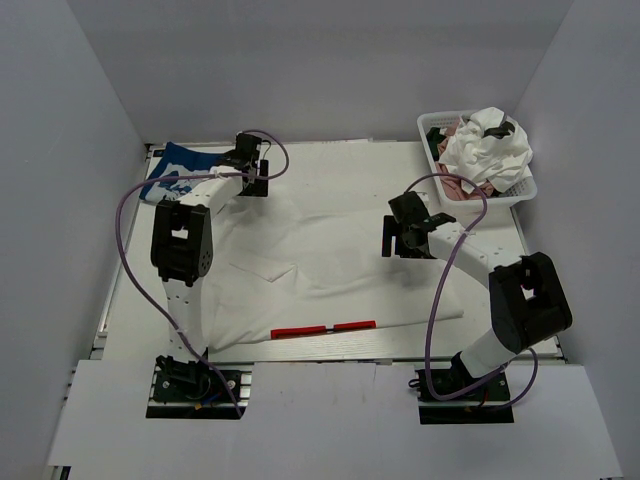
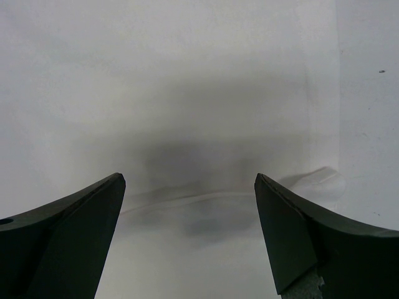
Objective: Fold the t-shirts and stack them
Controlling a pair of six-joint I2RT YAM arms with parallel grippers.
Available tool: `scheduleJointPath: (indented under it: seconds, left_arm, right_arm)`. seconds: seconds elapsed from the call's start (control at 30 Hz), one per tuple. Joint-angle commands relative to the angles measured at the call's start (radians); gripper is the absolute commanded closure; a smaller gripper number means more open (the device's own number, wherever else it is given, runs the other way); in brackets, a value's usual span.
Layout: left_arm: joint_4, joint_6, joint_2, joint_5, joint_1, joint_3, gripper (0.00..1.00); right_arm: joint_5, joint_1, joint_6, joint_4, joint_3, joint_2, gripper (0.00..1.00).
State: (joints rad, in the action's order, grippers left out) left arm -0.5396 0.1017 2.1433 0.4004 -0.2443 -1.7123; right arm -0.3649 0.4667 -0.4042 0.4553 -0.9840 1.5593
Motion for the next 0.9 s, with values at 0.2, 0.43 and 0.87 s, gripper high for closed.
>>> scheduleJointPath:
  seconds: [0.2, 0.43, 0.87]
  left_arm:
    - [-0.03, 0.125, -0.158, -0.158, -0.006, 0.037, 0.0]
    - [0.188, 0.188, -0.333, -0.325, -0.01, 0.307, 0.0]
    - [-0.165, -0.153, 0.168, -0.363, -0.024, -0.405, 0.0]
  right_arm:
    - [0.023, -0.01, -0.033, 0.01, -0.012, -0.031, 0.1]
    - [0.075, -0.042, -0.059, -0.112, -0.094, 0.044, 0.1]
    - [0.034, -0.085, 0.036, -0.063, -0.283, 0.127, 0.1]
